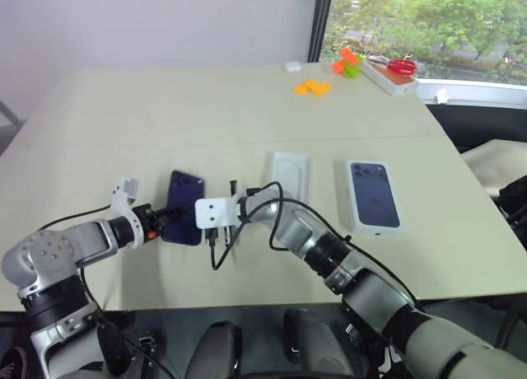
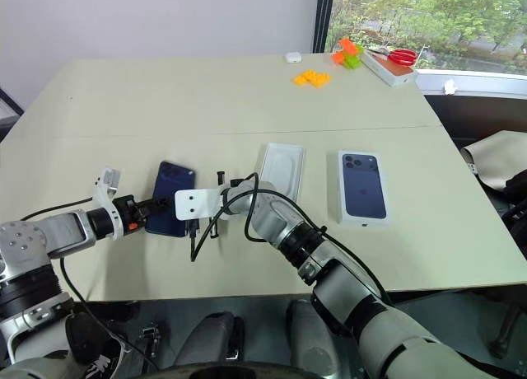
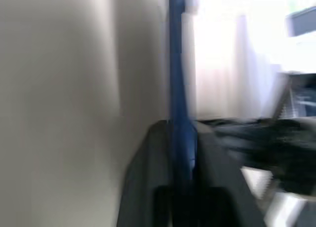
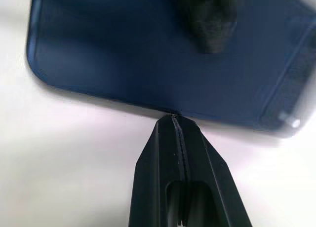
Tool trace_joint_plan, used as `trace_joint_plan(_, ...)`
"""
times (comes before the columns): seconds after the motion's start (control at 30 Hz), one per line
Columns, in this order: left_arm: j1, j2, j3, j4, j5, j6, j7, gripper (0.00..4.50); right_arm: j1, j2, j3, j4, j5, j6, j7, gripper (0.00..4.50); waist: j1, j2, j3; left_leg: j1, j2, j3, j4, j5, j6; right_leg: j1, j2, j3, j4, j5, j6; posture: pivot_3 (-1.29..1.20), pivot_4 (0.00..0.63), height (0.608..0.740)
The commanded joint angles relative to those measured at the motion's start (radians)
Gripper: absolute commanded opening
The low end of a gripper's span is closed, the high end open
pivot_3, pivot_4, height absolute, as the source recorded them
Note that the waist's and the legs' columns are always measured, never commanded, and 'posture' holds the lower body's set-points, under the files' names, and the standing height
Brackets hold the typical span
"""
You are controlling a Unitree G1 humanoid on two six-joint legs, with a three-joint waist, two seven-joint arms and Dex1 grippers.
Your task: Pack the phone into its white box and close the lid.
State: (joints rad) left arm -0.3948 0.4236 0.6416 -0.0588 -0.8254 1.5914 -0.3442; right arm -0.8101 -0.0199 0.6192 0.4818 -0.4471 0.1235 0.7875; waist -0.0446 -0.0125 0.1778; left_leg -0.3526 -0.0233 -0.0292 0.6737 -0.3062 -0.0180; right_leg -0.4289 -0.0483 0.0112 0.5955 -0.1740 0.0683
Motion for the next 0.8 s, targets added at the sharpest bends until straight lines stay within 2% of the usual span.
trace_joint_plan(0.03, 0.021, -0.01, -0.018, 0.029, 0.017, 0.023, 0.024, 0.09, 0.005, -0.013, 0.009, -0.006, -0.01, 0.007, -0.002, 0.0, 0.001, 0.0, 0.0, 0.001, 0.0, 0.0, -0.001, 0.0, 0.0, 0.0, 0.0, 0.0, 0.0, -0.001, 0.0, 0.0, 0.15, 0.74)
trace_joint_plan(0.27, 0.024, 0.009, 0.036, 0.094, -0.056, 0.023, 0.011, 0.09, 0.022, -0.047, -0.056, -0.105, 0.065, 0.028, 0.045, 0.0, 0.003, -0.001, 0.0, 0.001, 0.0, 0.0, -0.006, 0.002, -0.002, -0.001, 0.0, 0.0, -0.001, -0.002, 0.0, 0.0, 0.15, 0.74)
trace_joint_plan(0.5, 0.0, 0.007, 0.107, 0.11, -0.169, 0.023, 0.021, 0.09, 0.042, -0.069, -0.311, -0.387, 0.367, 0.347, 0.152, 0.0, 0.002, -0.006, 0.003, -0.007, 0.0, 0.0, -0.008, 0.002, -0.002, -0.011, -0.001, 0.0, 0.0, 0.0, 0.002, 0.0, 0.15, 0.74)
trace_joint_plan(0.6, -0.022, -0.031, 0.14, 0.104, -0.229, 0.023, 0.058, 0.0, 0.044, -0.127, -0.401, -0.487, 0.46, 0.456, 0.175, 0.88, 0.006, -0.007, 0.004, -0.011, 0.001, -0.001, -0.009, 0.002, -0.003, -0.014, -0.002, -0.001, 0.0, -0.001, 0.001, 0.0, 0.15, 0.74)
trace_joint_plan(0.73, -0.065, -0.106, 0.145, 0.067, -0.275, 0.023, 0.128, 0.0, 0.115, -0.261, -0.506, -0.576, 0.577, 0.564, 0.222, 2.82, 0.015, -0.008, 0.005, -0.016, 0.0, -0.001, -0.009, 0.002, -0.003, -0.018, -0.004, -0.002, -0.001, 0.0, 0.001, 0.0, 0.15, 0.74)
trace_joint_plan(0.8, -0.101, -0.152, 0.159, 0.067, -0.286, 0.023, 0.178, 0.0, 0.16, -0.331, -0.52, -0.598, 0.591, 0.546, 0.236, 3.81, 0.032, -0.009, 0.005, -0.019, -0.001, -0.001, -0.009, 0.002, -0.002, -0.019, -0.004, -0.003, -0.003, 0.0, 0.001, 0.0, 0.15, 0.74)
